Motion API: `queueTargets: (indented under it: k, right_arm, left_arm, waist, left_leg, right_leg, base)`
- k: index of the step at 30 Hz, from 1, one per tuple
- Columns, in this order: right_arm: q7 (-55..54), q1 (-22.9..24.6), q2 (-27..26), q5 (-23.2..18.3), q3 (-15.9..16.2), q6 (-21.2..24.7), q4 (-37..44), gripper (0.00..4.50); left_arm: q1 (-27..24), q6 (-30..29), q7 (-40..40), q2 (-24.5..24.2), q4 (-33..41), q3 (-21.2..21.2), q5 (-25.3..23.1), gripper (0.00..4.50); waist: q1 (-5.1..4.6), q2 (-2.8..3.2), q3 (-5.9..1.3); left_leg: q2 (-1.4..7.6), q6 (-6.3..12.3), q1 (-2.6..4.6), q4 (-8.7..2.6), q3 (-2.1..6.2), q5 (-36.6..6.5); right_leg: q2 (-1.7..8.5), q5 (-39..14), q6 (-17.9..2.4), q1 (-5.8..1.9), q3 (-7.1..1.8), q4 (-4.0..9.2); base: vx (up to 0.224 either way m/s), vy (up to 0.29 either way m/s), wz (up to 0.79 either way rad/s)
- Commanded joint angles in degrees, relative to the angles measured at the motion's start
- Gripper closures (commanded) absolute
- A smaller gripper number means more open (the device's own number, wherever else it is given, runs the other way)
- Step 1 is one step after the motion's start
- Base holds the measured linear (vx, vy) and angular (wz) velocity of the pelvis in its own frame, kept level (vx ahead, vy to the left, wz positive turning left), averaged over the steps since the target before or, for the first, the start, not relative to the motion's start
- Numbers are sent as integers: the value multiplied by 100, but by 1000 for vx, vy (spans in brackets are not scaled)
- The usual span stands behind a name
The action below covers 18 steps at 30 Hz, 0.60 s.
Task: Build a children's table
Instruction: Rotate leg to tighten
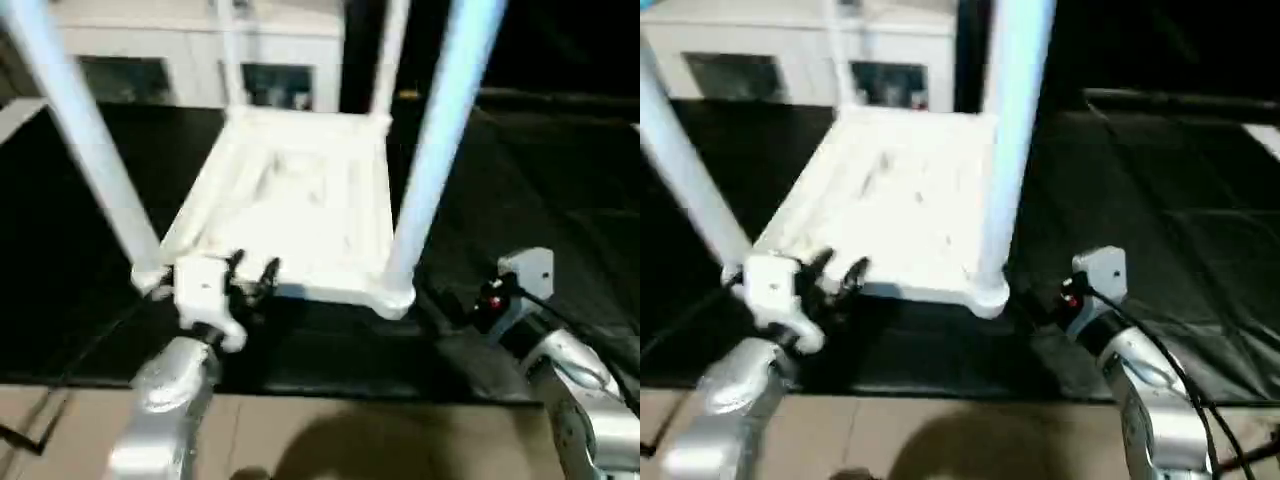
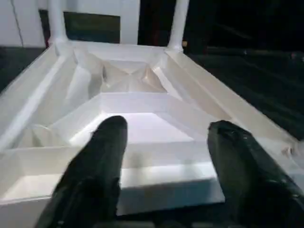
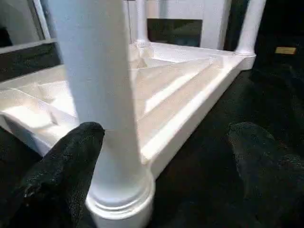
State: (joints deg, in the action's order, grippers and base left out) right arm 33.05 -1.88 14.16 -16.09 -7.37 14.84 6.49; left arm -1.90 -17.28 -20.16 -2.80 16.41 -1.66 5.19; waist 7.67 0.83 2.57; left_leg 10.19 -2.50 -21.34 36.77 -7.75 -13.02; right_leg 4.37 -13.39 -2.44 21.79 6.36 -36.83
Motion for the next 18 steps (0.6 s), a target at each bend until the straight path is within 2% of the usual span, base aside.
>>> queueTargets:
  k: [1,2,4,5,6,7,8,10,11,12,13,14,16,17,18]
  right_arm:
    - [97,6,119,-93,-75,-30,-10,0]
    - [110,5,135,-90,-86,-63,-30,0]
    - [146,2,158,-148,-133,-117,-71,0]
    - [179,7,180,-170,-147,-140,-78,0]
    - [210,7,208,-188,-167,-183,-102,0]
    - [243,1,242,-150,-203,-360,-175,0]
    - [339,3,293,-180,-226,-416,-234,0]
    - [565,25,410,-299,-236,-343,-240,0]
    - [682,37,497,-349,-241,-290,-236,0]
    - [829,41,583,-409,-240,-247,-248,0]
    - [918,41,632,-449,-240,-216,-257,0]
    - [1037,34,692,-506,-248,-202,-277,0]
    - [1173,17,779,-569,-252,-177,-305,0]
    - [1444,-12,1023,-588,-162,-81,-322,0]
    - [1444,-12,1023,-588,-162,-81,-322,0]
  left_arm:
    - [230,-25,-400,-159,-50,142,184,115]
    - [282,-51,-464,-221,-73,166,208,104]
    - [429,-132,-665,-349,-151,197,312,93]
    - [510,-163,-763,-413,-208,207,338,83]
    - [618,-169,-867,-497,-303,226,334,83]
    - [785,-199,-1016,-618,-460,244,336,60]
    - [932,-241,-1130,-738,-613,270,328,60]
    - [1116,-377,-1395,-941,-807,382,341,53]
    - [1197,-458,-1729,-1107,-898,519,385,43]
    - [1277,-495,-1994,-1249,-995,642,387,29]
    - [1323,-509,-2143,-1331,-1052,713,385,29]
    - [1408,-555,-2329,-1414,-1154,790,421,29]
    - [1547,-596,-2591,-1520,-1328,892,462,29]
    - [1855,-500,-3116,-1758,-1733,1145,367,29]
    - [1855,-500,-3116,-1758,-1733,1145,367,29]
  waist:
    - [-152,1,-259]
    - [-174,-34,-239]
    - [-222,-53,-211]
    - [-284,-86,-192]
    - [-299,-86,-185]
    - [-328,-47,-177]
    - [-371,-73,-195]
    - [-400,-75,-211]
    - [-432,-99,-218]
    - [-432,-99,-218]
    - [-468,-106,-234]
    - [-478,-141,-238]
    - [-462,-116,-284]
    - [-460,-122,-288]
    - [-444,-114,-306]
  left_leg:
    - [552,788,150,-600,121,-253]
    - [439,359,145,-652,20,-905]
    - [388,71,164,-688,-33,-1367]
    - [350,-132,155,-723,-50,-1665]
    - [342,-166,146,-725,-44,-1710]
    - [326,-195,138,-741,-35,-1785]
    - [295,-183,130,-739,-38,-1758]
    - [297,-140,133,-735,-39,-1669]
    - [286,-33,99,-726,-46,-1424]
    - [286,-33,99,-726,-46,-1424]
    - [299,72,62,-711,-53,-1161]
    - [294,114,54,-700,-62,-1082]
    - [294,234,79,-649,-86,-746]
    - [263,393,60,-635,-102,-504]
    - [252,435,91,-615,-112,-451]
  right_leg:
    - [342,-213,-841,-144,-394,431]
    - [374,-602,-858,-165,-444,503]
    - [396,-1036,-784,-153,-483,574]
    - [415,-1595,-565,-152,-528,643]
    - [418,-1697,-507,-146,-543,652]
    - [418,-1810,-459,-146,-555,665]
    - [428,-1981,-316,-153,-574,701]
    - [426,-1911,-334,-158,-576,714]
    - [432,-1703,-410,-176,-587,708]
    - [432,-1703,-410,-176,-587,708]
    - [442,-1422,-534,-201,-588,662]
    - [440,-1349,-573,-205,-585,662]
    - [446,-909,-754,-203,-590,607]
    - [410,-539,-871,-210,-575,585]
    - [395,-466,-893,-202,-571,571]
  base:
    - [-37,94,1]
    - [-37,94,1]
    - [-49,56,1]
    - [-51,44,0]
    - [0,0,0]
    - [0,0,0]
    - [0,0,0]
    - [0,0,0]
    - [0,0,0]
    - [0,0,0]
    - [0,0,0]
    - [0,0,0]
    - [0,0,0]
    - [0,0,0]
    - [0,0,0]
